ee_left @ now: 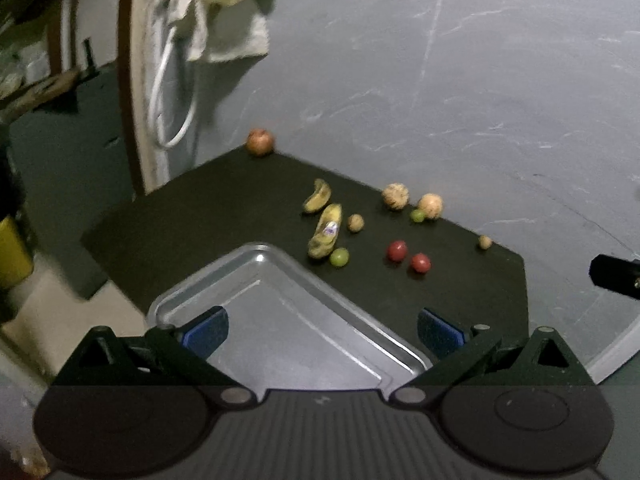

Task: Organize fruits
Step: 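Lower the left gripper onto the stickered banana while the right gripper grasps a red tomato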

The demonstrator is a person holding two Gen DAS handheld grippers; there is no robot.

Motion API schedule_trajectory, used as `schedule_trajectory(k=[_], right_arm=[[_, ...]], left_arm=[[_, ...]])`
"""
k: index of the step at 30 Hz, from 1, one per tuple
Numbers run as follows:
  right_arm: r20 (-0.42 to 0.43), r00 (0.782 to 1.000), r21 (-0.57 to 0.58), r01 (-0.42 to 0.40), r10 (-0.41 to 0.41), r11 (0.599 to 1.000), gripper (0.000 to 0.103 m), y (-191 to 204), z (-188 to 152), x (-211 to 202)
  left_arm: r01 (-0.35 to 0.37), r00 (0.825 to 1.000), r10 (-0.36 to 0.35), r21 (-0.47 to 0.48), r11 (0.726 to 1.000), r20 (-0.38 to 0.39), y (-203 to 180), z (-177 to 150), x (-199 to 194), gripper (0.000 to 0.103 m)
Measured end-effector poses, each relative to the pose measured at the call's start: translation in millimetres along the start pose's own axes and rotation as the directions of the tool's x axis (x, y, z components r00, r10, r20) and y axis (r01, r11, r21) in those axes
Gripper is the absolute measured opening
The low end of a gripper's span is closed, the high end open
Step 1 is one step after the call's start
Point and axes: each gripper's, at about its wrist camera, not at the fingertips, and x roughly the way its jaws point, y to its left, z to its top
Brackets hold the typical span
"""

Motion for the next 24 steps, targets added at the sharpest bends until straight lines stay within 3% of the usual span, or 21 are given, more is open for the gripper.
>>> schedule_trajectory(k=[4, 6, 7, 9, 10, 11, 13, 14, 15, 17, 24], right_arm=[[-0.023, 0.999, 0.019, 0.049, -0.049, 0.999, 0.102, -6.9, -2.3, -7.0], [0.028, 0.998, 0.002, 0.049, -0.049, 0.999, 0.102, -8.6, -1.9, -15.3], [0.048, 0.998, -0.006, 0.042, -0.042, 0.999, 0.102, -9.9, -0.5, -16.7], [0.038, 0.999, -0.028, 0.032, -0.031, 0.999, 0.102, -13.4, 2.5, -8.2], [0.025, 0.999, -0.038, 0.032, -0.031, 0.999, 0.102, -15.2, 3.5, -2.0], [0.02, 0.999, -0.043, 0.029, -0.029, 0.999, 0.102, -18.4, 4.4, 4.4], [0.014, 1.0, -0.043, 0.002, -0.001, 0.999, 0.102, -24.6, 6.6, 18.3], [0.008, 1.0, -0.048, -0.016, 0.016, 0.999, 0.102, -28.0, 8.6, 27.5], [-0.005, 0.999, -0.056, -0.032, 0.031, 0.998, 0.102, -31.3, 10.7, 38.8], [-0.039, 0.998, -0.068, -0.058, 0.055, 0.996, 0.102, -36.8, 15.3, 62.1], [-0.117, 0.978, -0.065, -0.181, 0.172, 0.981, 0.102, -57.9, 23.8, 134.5]], left_arm=[[-0.004, 0.999, 0.003, 0.031, 1.0, 0.049, -2.6, 7.2, 1.0, 0.103], [-0.006, 0.994, 0.001, 0.036, 0.999, 0.112, -4.9, 13.4, -2.9, 0.102], [-0.013, 0.984, 0.007, 0.035, 0.999, 0.179, -6.6, 16.5, -11.2, 0.102], [0.006, 0.942, -0.015, 0.027, 1.0, 0.335, -8.1, 22.5, -28.3, 0.103], [0.026, 0.937, -0.029, 0.015, 1.0, 0.348, -8.0, 29.0, -27.4, 0.103], [0.027, 0.947, -0.023, -0.006, 1.0, 0.32, -7.9, 35.7, -19.6, 0.103], [-0.006, 0.986, 0.018, -0.07, 0.998, 0.168, -4.1, 49.9, 12.1, 0.103], [0.007, 0.996, 0.004, -0.111, 0.994, 0.092, 2.0, 53.7, 30.1, 0.103], [0.024, 0.997, -0.014, -0.144, 0.989, 0.071, 6.8, 54.7, 41.4, 0.102], [-0.014, 0.998, 0.023, -0.167, 0.986, 0.053, 8.7, 57.7, 55.4, 0.102], [-0.044, 0.998, 0.05, -0.11, 0.993, 0.047, -12.0, 78.8, 103.1, 0.103]])
